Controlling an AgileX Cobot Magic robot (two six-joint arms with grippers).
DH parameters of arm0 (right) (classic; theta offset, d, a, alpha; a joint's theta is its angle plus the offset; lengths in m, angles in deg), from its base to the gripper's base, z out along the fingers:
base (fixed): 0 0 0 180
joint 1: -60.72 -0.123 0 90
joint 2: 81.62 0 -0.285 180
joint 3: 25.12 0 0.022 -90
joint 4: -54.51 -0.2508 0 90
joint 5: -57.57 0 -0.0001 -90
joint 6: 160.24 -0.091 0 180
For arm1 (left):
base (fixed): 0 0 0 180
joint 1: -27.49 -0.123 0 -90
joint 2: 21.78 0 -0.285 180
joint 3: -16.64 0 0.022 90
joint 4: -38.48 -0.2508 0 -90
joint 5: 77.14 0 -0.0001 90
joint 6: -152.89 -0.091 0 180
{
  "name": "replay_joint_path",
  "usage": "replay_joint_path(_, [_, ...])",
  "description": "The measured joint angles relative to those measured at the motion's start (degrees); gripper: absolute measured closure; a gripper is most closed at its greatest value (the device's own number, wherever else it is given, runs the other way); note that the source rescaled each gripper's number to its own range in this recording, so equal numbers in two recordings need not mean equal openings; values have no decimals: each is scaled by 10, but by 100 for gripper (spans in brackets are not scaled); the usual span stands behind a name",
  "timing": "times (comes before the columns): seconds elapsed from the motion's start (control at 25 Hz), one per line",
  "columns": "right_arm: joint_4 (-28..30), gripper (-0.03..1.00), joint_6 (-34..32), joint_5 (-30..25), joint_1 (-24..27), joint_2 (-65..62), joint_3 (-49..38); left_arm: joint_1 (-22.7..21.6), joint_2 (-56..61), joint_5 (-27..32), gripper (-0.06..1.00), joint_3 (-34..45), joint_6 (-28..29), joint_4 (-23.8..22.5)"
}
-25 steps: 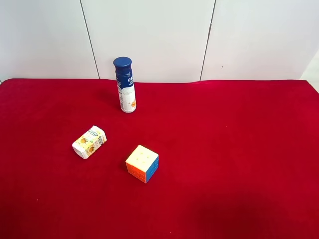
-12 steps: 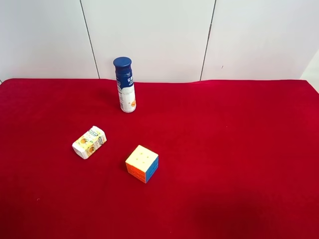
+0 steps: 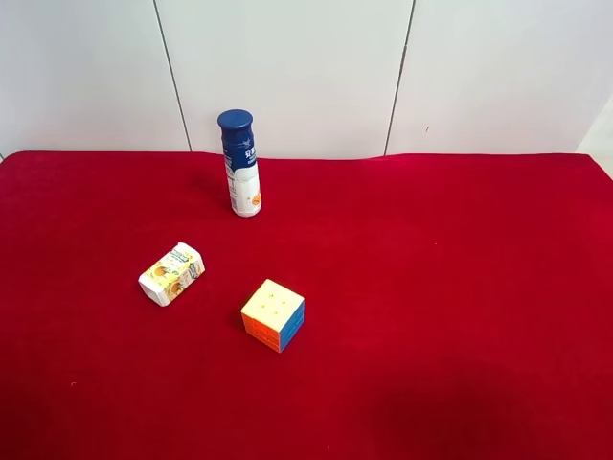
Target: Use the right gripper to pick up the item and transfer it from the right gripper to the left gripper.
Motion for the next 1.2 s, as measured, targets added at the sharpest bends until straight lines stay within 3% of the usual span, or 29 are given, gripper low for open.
replay_joint_path(0.12, [0, -3, 0, 0, 0, 0, 0, -24, 0, 0, -5, 0, 0, 0])
replay_joint_path(0.4, [0, -3, 0, 0, 0, 0, 0, -152, 0, 0, -5, 0, 0, 0])
replay_joint_path(0.56, [0, -3, 0, 0, 8, 0, 0, -195, 0, 0, -5, 0, 0, 0])
replay_joint_path(0.8, [0, -3, 0, 0, 50, 0, 0, -202, 0, 0, -5, 0, 1, 0])
replay_joint_path(1.2, [0, -3, 0, 0, 51, 0, 0, -202, 0, 0, -5, 0, 1, 0])
